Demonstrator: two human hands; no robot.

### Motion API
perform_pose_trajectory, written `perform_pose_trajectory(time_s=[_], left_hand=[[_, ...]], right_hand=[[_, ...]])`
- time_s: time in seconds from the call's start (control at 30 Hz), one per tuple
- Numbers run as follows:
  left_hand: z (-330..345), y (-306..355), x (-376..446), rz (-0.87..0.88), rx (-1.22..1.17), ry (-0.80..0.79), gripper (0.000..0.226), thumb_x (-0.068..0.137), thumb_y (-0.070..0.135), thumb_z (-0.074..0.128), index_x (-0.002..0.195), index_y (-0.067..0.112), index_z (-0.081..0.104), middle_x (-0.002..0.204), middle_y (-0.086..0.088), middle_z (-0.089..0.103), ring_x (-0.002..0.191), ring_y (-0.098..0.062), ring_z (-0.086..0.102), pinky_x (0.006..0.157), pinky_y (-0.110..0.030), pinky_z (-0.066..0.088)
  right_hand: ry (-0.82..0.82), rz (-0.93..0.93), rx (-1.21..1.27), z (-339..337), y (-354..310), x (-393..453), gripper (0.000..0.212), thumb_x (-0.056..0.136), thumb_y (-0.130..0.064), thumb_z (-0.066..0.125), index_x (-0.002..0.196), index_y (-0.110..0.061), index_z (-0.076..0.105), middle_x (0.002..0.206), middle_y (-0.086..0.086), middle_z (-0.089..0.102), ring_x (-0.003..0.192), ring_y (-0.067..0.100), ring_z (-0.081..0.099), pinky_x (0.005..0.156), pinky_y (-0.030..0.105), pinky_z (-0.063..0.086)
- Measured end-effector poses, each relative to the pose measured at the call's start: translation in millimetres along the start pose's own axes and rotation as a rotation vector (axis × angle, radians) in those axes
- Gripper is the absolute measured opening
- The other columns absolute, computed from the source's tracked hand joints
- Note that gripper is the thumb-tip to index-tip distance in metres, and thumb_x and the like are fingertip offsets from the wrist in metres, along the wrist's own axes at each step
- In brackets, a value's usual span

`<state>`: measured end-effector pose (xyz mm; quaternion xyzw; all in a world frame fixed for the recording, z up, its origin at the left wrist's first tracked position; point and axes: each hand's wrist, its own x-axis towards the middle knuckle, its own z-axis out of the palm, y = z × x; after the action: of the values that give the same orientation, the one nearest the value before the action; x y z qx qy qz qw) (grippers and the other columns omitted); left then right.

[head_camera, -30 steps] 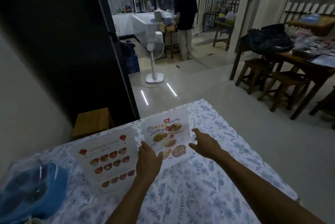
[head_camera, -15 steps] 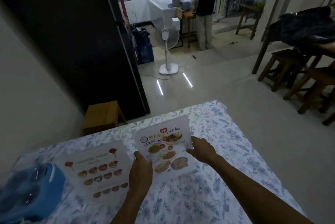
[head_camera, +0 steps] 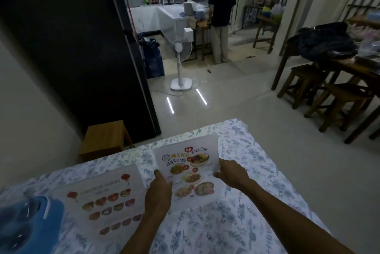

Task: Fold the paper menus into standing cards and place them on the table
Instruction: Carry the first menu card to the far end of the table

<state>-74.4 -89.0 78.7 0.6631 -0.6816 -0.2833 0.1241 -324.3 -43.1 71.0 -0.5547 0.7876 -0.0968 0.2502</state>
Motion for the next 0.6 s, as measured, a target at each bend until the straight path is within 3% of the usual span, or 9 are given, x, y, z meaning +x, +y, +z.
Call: perform_pose_trajectory(time_s=[0.37, 0.6], left_hand=[[7, 84, 24, 0.351, -0.085, -0.096, 0.042, 0.097, 0.033, 0.059, 0.129, 0.014, 0.039, 0.119, -0.012, 0.066, 0.096, -0.029, 0.069, 0.074, -0.043, 0.059], [35, 151, 43, 0.433, -0.077, -0.111, 0.042, 0.097, 0.036, 0.058, 0.128, 0.014, 0.039, 0.117, -0.011, 0.066, 0.095, -0.029, 0.069, 0.07, -0.039, 0.058]], right_hand=[[0.21, 0.147, -0.046, -80, 46, -45, 0.043, 0.088, -0.055, 0.058, 0.123, -0.03, 0.059, 0.12, -0.002, 0.072, 0.098, 0.022, 0.07, 0.08, 0.044, 0.06], [0.277, 0.214, -0.056, -128, 93, -31, 0.045, 0.088, -0.058, 0.059, 0.125, -0.033, 0.059, 0.118, -0.003, 0.073, 0.098, 0.021, 0.07, 0.079, 0.043, 0.06]])
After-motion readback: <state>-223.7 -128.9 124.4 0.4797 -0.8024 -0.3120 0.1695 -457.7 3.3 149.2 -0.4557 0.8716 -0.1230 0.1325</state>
